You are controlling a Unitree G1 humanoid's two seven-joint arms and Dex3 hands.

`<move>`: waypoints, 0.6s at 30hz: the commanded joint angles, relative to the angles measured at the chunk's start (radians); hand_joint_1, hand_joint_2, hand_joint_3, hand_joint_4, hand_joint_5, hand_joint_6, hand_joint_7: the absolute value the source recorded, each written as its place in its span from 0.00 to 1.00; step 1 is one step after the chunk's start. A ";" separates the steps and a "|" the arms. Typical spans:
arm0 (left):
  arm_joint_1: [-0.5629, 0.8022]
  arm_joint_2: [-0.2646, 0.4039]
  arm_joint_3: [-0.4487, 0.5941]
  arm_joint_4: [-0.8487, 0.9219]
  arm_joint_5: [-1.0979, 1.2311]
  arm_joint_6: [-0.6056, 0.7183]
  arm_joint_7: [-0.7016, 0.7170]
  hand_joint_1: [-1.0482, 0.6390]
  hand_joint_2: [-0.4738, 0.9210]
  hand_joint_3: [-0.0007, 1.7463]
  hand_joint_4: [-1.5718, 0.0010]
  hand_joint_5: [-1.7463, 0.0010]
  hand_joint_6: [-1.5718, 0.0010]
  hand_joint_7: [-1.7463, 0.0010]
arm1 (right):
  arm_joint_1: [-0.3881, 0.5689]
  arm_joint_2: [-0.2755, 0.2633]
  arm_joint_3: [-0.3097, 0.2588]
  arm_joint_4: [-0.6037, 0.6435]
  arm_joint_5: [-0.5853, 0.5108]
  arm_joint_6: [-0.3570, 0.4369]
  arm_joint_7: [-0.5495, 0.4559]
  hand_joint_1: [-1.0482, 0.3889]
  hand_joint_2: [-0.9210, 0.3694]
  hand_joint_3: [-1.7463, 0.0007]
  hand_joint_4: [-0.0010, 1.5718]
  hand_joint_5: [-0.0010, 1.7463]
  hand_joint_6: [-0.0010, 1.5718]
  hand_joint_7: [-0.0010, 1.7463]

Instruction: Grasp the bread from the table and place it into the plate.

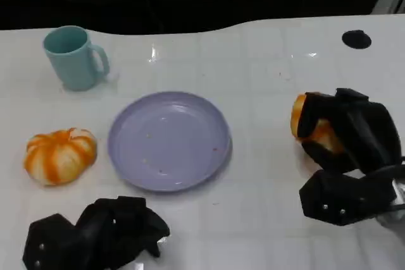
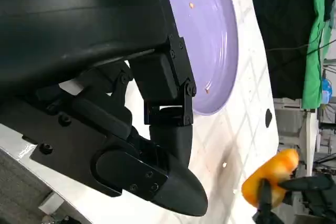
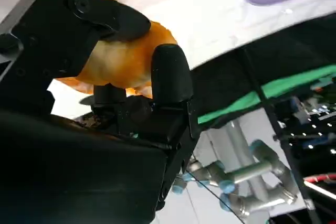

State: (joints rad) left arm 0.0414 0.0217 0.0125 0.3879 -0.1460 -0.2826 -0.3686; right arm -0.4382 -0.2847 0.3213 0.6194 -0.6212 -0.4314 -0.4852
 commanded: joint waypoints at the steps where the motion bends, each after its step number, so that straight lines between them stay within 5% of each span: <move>1: -0.004 0.014 0.003 0.022 0.006 0.001 0.004 0.00 0.93 0.00 0.44 0.13 0.14 0.60 | 0.009 0.021 -0.032 -0.035 0.088 -0.042 0.072 0.80 0.55 0.15 0.63 1.00 0.51 0.96; 5: -0.008 0.013 0.000 0.034 0.009 -0.004 0.002 0.00 0.93 0.00 0.43 0.13 0.14 0.60 | -0.015 0.063 -0.030 -0.036 0.150 -0.080 0.162 0.78 0.57 0.11 0.63 1.00 0.48 0.99; 18: 0.008 0.005 -0.007 0.020 0.011 -0.013 0.007 0.00 0.93 0.00 0.43 0.13 0.14 0.60 | -0.161 0.211 0.024 0.131 0.106 -0.147 0.155 0.71 0.62 0.05 0.63 1.00 0.50 0.99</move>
State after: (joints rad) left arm 0.0322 0.0190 0.0079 0.4078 -0.1404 -0.3038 -0.3673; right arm -0.5448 -0.0966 0.3373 0.7054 -0.5147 -0.5568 -0.3244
